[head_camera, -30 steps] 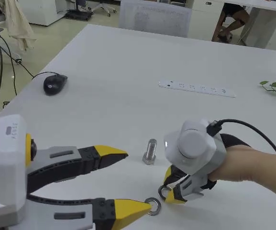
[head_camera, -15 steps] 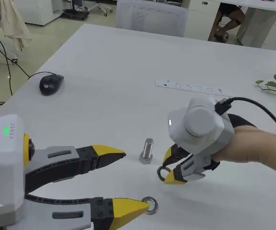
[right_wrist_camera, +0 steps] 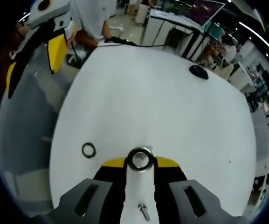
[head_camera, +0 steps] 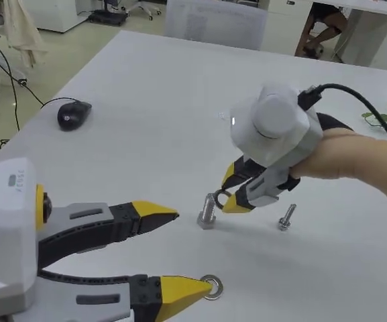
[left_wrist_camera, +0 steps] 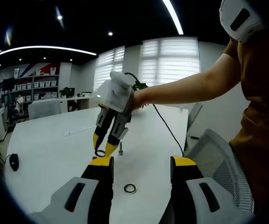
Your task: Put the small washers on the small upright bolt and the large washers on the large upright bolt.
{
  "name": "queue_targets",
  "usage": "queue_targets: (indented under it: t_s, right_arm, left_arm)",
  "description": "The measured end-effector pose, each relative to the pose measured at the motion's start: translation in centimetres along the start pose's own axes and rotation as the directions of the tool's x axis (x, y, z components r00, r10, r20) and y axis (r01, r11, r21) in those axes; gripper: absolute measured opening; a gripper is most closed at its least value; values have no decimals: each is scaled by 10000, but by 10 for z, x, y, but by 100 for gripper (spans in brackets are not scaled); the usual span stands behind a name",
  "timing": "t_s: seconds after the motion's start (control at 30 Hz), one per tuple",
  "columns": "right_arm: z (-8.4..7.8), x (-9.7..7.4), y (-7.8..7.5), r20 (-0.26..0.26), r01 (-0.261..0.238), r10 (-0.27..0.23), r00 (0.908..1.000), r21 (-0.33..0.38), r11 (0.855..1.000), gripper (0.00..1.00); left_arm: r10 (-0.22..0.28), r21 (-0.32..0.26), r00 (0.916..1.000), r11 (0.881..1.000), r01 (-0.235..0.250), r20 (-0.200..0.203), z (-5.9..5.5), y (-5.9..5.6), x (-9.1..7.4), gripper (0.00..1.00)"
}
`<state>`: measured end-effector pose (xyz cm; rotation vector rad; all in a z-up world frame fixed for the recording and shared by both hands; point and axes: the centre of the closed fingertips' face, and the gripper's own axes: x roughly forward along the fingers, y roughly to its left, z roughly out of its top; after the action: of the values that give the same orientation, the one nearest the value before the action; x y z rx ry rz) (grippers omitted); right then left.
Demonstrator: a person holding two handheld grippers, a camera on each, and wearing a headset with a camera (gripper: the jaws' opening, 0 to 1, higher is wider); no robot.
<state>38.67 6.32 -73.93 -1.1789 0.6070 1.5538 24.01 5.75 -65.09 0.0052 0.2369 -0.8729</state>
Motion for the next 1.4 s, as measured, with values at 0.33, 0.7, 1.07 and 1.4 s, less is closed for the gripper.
queue_targets:
  t_s: [0.33, 0.7, 1.07, 1.4]
  right_arm:
    - [4, 13, -7, -168, -275, 273, 9995, -89, 9996, 22]
    - [0, 27, -3, -565, -577, 563, 9968, -244, 9980, 22]
    - [-9, 48, 2, -973, -799, 751, 9924, -469, 9957, 22]
    - [-20, 64, 0, -998, -901, 870, 9912, -271, 9956, 22]
  left_arm:
    - [159, -82, 9999, 9998, -159, -5, -1, 6, -3, 47]
    - [248, -183, 9997, 9995, -247, 44, -3, 9, -4, 47]
    - [302, -285, 9995, 9991, -302, 21, -6, 10, -3, 47]
    - [323, -394, 9995, 9987, -323, -3, -9, 10, -1, 47]
